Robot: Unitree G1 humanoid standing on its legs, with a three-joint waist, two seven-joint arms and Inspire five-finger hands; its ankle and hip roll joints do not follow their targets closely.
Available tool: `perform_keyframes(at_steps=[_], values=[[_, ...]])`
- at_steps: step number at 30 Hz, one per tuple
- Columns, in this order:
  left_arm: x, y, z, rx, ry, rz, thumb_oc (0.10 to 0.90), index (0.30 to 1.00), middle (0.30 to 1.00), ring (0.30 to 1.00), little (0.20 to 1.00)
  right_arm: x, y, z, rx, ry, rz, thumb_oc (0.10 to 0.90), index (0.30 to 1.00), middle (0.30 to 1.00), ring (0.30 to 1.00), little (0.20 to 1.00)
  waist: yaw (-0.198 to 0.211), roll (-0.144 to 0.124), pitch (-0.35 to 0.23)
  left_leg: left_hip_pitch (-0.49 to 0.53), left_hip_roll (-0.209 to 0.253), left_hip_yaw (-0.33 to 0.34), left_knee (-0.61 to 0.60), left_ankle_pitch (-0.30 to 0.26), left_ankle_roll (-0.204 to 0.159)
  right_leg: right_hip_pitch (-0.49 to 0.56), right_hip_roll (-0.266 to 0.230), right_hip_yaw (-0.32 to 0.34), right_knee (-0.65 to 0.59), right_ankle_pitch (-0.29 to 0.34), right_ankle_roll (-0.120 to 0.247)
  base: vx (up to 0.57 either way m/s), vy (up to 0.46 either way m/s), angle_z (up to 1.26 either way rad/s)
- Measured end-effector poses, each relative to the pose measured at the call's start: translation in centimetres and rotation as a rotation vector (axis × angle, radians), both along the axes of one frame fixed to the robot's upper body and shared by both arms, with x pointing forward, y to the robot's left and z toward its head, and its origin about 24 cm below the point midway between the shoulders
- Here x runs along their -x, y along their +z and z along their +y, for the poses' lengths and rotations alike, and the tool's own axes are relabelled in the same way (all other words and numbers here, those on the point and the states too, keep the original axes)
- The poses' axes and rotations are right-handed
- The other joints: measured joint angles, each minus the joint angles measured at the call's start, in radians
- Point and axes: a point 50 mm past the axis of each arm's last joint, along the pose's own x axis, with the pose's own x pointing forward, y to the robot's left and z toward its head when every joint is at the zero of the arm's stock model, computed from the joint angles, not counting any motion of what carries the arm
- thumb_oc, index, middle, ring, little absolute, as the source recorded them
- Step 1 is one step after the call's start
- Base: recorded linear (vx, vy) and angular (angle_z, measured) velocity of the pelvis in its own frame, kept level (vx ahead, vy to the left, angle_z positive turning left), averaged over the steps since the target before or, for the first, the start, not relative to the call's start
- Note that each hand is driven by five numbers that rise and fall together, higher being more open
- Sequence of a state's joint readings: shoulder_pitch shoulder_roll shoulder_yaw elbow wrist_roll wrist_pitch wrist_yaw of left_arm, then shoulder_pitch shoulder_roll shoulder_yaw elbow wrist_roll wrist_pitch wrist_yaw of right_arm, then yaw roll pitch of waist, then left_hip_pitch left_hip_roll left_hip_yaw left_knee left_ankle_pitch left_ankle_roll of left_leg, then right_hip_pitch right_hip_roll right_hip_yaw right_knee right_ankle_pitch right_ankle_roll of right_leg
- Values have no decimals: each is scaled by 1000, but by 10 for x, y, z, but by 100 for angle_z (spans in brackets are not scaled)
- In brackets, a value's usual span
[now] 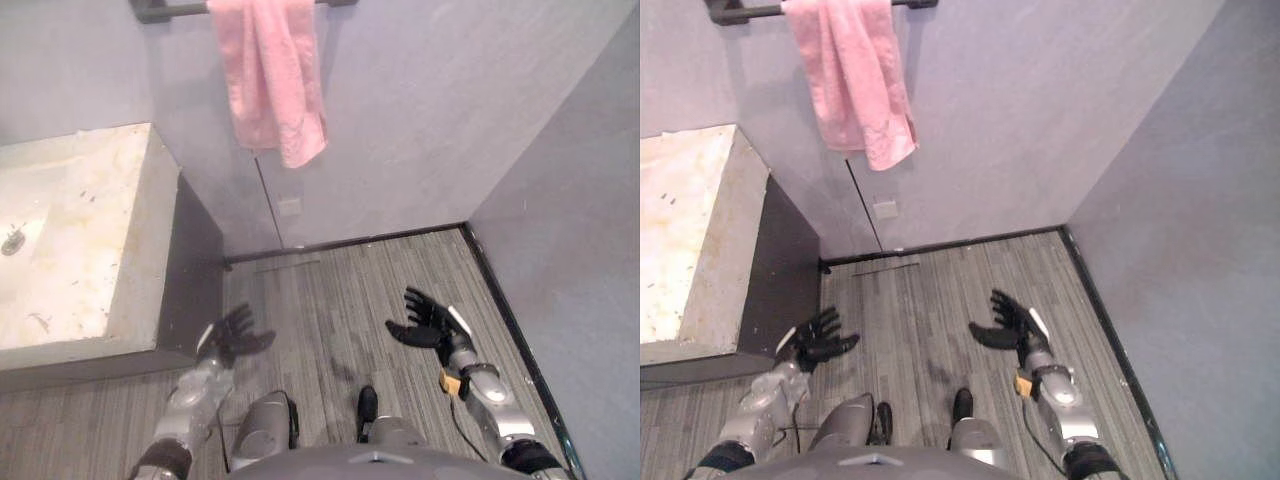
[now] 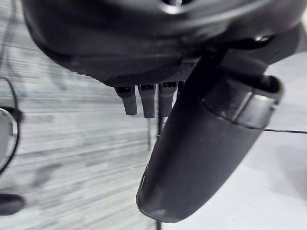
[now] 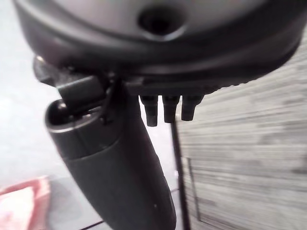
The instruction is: Organize the bathroom.
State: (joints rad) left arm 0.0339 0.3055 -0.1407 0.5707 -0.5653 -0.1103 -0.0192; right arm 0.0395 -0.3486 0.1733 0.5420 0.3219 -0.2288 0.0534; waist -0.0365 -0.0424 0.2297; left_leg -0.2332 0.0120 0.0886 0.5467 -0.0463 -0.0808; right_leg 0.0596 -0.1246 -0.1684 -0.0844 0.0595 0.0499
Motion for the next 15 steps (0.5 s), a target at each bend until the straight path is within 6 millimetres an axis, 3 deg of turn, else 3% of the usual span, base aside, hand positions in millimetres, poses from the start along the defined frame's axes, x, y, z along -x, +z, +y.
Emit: perform_keyframes(at_steps=[1, 4, 6, 7, 8, 10, 12, 13, 15], values=[[-6, 9, -1, 9, -1, -45, 800, 900, 900, 900, 900, -2, 3, 0, 0, -5, -23, 800, 900, 900, 900, 900, 0, -4, 3, 0, -2, 10, -25, -6, 10, 1, -1, 0, 0, 0, 0, 247, 48, -6], [-27, 46, -9, 5, 4, -255, 800, 900, 900, 900, 900, -8, 12, -1, 10, -20, -85, 800, 900, 900, 900, 900, -4, 11, 9, 51, -6, 57, -285, 19, 23, 12, 9, 4, -1, 0, 0, 306, 51, -8], [-37, 61, -13, -11, 15, -326, 800, 900, 900, 900, 900, -7, 10, 0, 11, -23, -82, 800, 900, 900, 900, 900, -6, 40, 11, 90, 7, 96, -471, 59, 0, 19, 31, 11, -1, -14, 20, 407, 26, -15], [-40, 70, -16, -9, 12, -366, 800, 900, 900, 900, 900, -5, 10, -1, 13, -23, -79, 800, 900, 900, 900, 900, -2, 69, 22, 125, 32, 126, -543, 99, 16, 32, 57, 15, -3, -20, 35, 304, 9, -21], [-42, 73, -19, -5, 0, -384, 800, 900, 900, 900, 900, 0, 7, -1, 12, -25, -66, 800, 900, 900, 900, 900, 7, 77, 32, 143, 38, 145, -560, 123, 33, 44, 67, 8, 1, -24, 36, 323, 26, -15], [-34, 78, -22, -22, -45, -401, 800, 900, 900, 900, 900, 18, -7, 7, -2, 10, -3, 800, 900, 900, 900, 900, 20, 72, 36, 178, 38, 164, -564, 117, 53, 81, 76, -2, 4, -63, -13, 336, 69, -14], [-29, 78, -17, -60, -84, -399, 800, 900, 900, 900, 900, 25, -12, 16, -22, 40, 20, 800, 900, 900, 900, 900, 44, 51, 37, 205, 22, 193, -564, 102, 82, 104, 72, 1, 4, -55, -8, 272, 98, -35], [-28, 77, -16, -65, -84, -394, 800, 900, 900, 900, 900, 25, -13, 21, -37, 41, 18, 800, 900, 900, 900, 900, 47, 46, 39, 214, 12, 197, -567, 95, 88, 106, 59, 10, 4, -40, 16, 332, 127, -30], [-24, 74, -16, -63, -91, -382, 800, 900, 900, 900, 900, 23, -13, 26, -51, 44, 11, 800, 900, 900, 900, 900, 41, 46, 39, 229, 8, 202, -574, 98, 106, 114, 59, 13, 5, -39, 17, 203, 75, -13]])
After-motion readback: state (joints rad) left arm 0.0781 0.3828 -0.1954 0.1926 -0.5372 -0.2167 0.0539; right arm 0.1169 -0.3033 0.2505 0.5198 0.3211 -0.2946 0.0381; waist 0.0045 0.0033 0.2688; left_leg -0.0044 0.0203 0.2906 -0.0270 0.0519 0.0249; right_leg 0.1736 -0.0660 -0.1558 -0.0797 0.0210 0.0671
